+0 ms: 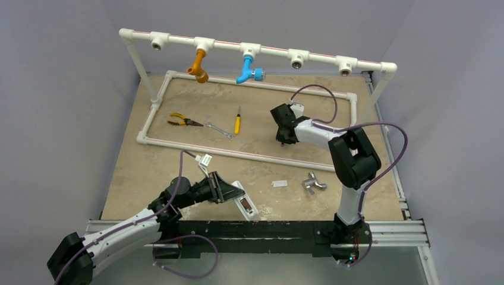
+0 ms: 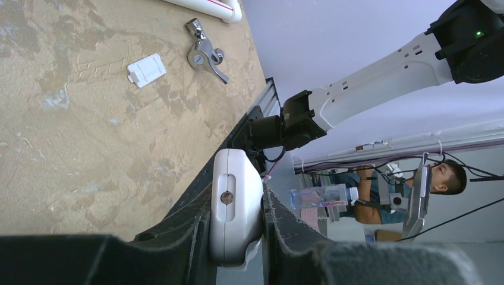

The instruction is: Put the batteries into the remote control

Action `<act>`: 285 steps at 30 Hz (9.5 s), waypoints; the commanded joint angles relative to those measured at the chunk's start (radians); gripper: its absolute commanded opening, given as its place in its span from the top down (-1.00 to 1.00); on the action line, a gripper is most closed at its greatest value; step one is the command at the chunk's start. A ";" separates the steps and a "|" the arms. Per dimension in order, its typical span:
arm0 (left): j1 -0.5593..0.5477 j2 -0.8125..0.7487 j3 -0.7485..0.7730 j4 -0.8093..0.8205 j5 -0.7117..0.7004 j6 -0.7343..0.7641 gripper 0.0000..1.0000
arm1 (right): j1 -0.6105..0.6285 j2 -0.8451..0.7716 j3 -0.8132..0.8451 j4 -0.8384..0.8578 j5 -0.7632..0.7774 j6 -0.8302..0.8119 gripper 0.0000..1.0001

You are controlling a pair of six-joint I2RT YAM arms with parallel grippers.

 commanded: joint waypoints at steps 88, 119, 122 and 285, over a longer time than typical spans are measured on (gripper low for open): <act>-0.068 0.166 0.272 0.375 0.294 0.342 1.00 | 0.049 -1.439 -0.994 1.557 -1.299 0.045 1.00; -0.073 0.166 0.333 0.166 0.152 0.287 1.00 | 0.051 -1.618 -0.627 -0.175 -0.256 0.894 1.00; -0.073 0.161 0.333 0.154 0.147 0.286 1.00 | 0.051 -1.623 -0.636 -0.208 -0.267 0.944 1.00; -0.073 0.348 0.315 0.101 0.237 0.071 1.00 | 0.778 -1.348 -0.625 0.144 -0.734 -1.304 -0.27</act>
